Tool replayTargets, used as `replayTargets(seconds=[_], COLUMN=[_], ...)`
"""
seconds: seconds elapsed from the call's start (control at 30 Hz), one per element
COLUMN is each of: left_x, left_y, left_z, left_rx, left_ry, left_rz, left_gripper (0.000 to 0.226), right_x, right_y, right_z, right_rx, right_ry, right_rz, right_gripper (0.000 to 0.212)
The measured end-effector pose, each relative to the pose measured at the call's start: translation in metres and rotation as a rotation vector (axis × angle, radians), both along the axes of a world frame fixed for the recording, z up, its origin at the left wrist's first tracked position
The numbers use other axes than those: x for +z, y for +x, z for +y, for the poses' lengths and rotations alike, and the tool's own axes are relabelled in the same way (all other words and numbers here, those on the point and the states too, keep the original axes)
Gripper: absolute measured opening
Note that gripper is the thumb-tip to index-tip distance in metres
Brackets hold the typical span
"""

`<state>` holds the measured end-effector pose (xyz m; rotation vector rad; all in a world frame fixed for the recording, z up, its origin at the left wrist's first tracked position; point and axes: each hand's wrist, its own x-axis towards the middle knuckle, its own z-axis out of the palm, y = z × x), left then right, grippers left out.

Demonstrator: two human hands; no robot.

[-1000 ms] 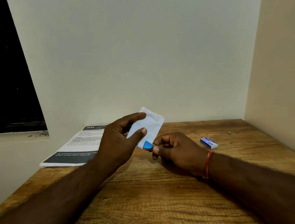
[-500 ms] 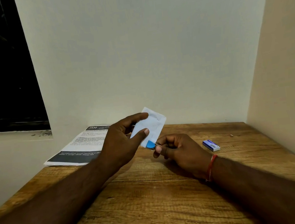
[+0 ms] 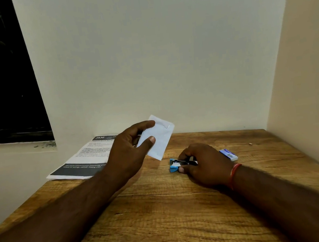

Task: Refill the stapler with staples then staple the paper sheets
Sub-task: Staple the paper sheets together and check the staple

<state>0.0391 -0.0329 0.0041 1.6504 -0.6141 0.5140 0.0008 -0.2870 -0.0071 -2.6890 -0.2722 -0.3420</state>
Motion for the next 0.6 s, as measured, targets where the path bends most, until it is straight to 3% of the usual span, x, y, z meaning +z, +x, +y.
replayTargets(seconds=[0.1,0.13,0.23,0.37,0.47,0.6], left_x=[0.0,0.0,-0.001,-0.003,-0.002,0.001], left_y=[-0.002,-0.002,-0.005,-0.007,-0.008,-0.009], left_z=[-0.001,-0.002,-0.003,-0.007,-0.008,-0.004], left_rx=[-0.034,-0.038,-0.067,-0.165,-0.162,0.001], left_ry=[0.013,0.023,0.05,0.07,0.168,0.4], left_rz=[0.006,0.004,0.021,0.078,0.046,-0.159], left_gripper=[0.043,0.044,0.042,0.042,0.046,0.057], right_x=[-0.001,-0.002,0.0,0.004,0.008,0.019], right_y=[-0.003,-0.004,-0.006,-0.008,-0.012,-0.017], right_z=[0.001,0.003,0.011,0.017,0.02,0.018], right_rx=[-0.017,-0.007,0.131,0.229,0.172,0.073], right_ry=[0.009,0.12,0.723,1.164,1.346,1.431], right_rz=[-0.042,-0.053,0.032,0.151,0.192,0.103], right_gripper=[0.036,0.038,0.027,0.019,0.014,0.013])
